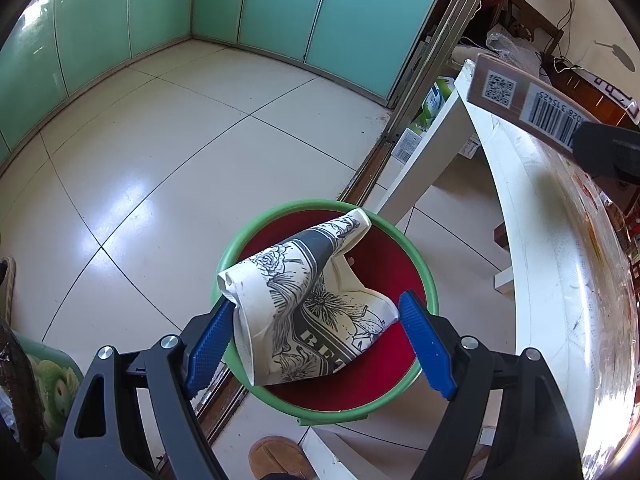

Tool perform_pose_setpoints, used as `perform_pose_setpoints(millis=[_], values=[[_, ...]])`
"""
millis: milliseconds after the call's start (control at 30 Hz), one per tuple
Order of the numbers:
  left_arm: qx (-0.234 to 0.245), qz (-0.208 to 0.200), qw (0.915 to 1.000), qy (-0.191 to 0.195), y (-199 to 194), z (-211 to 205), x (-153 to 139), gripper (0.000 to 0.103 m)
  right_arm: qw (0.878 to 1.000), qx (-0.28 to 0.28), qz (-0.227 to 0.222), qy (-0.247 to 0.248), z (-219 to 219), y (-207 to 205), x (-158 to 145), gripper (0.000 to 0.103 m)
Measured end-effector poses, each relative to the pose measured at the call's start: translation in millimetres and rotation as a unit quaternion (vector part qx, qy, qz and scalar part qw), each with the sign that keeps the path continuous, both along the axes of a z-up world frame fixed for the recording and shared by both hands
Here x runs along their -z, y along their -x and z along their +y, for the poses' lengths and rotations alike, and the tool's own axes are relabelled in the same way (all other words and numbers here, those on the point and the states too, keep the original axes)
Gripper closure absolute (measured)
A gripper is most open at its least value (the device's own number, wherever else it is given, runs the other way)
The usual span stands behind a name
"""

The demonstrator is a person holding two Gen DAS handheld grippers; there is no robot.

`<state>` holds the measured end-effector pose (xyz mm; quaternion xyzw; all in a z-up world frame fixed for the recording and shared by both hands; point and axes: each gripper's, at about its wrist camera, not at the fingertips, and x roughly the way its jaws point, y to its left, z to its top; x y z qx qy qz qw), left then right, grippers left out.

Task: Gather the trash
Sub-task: 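Carry the paper cup and cigarette pack over the red bucket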

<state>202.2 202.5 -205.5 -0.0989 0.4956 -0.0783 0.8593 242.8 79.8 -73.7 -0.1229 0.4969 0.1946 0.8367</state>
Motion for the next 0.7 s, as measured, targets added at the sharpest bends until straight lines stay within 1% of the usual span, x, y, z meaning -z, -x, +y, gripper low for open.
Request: perform_pose_setpoints(millis=[133,267,533,700], values=[[0.001,0.007,1.0000,0.004,-2,2,6,0.025,1.000,-0.005,0.006,0.017,6,-5,7,0.043],[0.008,0.016,0.9998,0.004,-8,0,14,0.025,0.999,-0.004,0.021,0.028,8,-12,18,0.043],[0.009,0.030,0.9995,0.000,-19,-4,22,0.025,0.999,0.002,0.048,0.024,10,-27,27,0.044],[0.010,0.035,0.9993,-0.001,-20,-8,23,0.025,0.999,0.001,0.047,0.025,12,-31,28,0.044]])
